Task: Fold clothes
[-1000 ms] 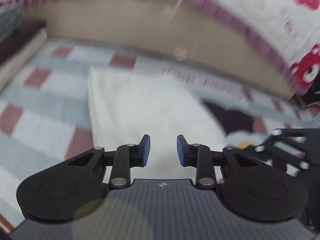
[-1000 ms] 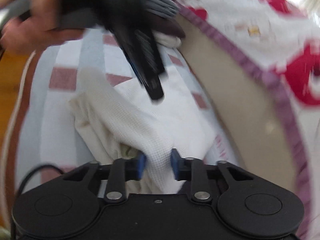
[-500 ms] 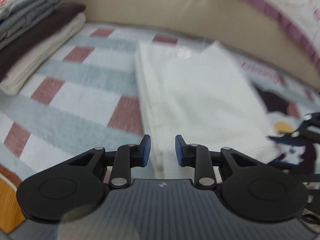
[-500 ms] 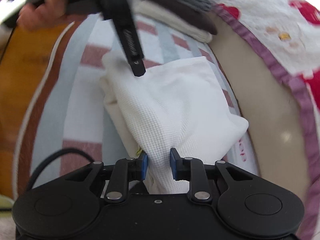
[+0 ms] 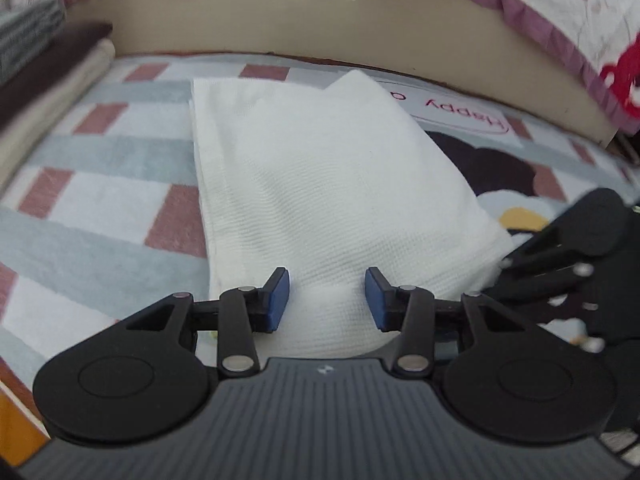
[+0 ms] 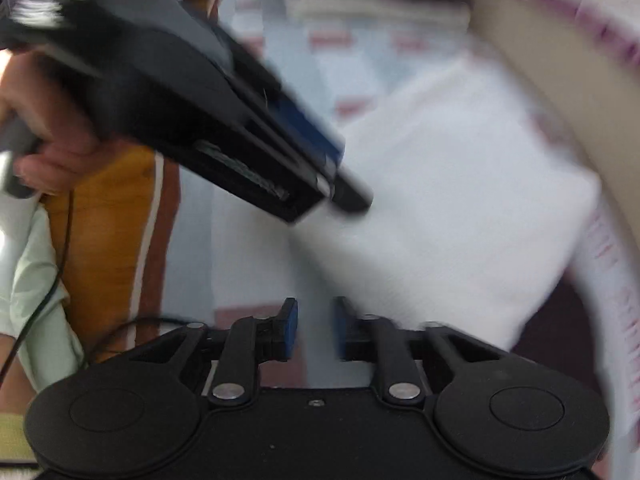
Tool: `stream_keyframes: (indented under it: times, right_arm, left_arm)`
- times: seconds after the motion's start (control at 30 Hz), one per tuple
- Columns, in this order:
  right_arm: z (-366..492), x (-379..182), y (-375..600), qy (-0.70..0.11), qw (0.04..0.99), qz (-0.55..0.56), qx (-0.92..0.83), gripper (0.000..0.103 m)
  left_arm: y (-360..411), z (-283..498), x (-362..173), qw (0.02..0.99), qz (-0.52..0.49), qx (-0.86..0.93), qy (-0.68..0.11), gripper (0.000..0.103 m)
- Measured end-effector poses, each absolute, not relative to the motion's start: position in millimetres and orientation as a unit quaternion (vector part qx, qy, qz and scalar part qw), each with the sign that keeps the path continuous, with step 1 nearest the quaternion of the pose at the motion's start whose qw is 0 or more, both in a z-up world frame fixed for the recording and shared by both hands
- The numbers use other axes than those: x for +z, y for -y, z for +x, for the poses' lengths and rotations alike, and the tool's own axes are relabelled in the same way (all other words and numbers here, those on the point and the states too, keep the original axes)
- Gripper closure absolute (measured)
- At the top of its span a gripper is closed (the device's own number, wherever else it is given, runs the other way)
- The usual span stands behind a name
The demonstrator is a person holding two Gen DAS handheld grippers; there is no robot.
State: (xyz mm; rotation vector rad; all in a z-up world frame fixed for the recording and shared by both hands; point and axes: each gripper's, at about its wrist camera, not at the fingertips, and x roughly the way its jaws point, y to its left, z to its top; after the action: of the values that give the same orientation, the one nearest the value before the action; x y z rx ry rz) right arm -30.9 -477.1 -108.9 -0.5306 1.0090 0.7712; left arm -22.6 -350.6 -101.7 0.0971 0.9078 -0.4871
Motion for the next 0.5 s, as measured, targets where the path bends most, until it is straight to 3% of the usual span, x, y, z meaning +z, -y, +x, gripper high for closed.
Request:
stream_keyframes:
  times: [0.1,0.23,0.33,0.5]
  right_arm:
    - [-25,-98,486,-0.475,0.777,-0.212,0.355,0.088]
    - [-25,-54,529,-0.422,0.811,-0.056,0.402,0.060]
    - [-12,-48,546,-0.412,0.834,0.007,0.368,0.059]
    - [2,-72,535,-0.467,0.837,-0.059,0.278,0.059]
  left_arm:
    - [351,-23,-103,0.873,0.055,-0.226,-0.429,0.060]
    - [347,-27,-103,0.878,0.051,-0.216,-0.423,0.060]
    - [347,-32,-101,0.880,0.078,-0.217,-0.416,0.060]
    - [338,-24,-95,0.871,0.068,-0.211,-0.437,0.060]
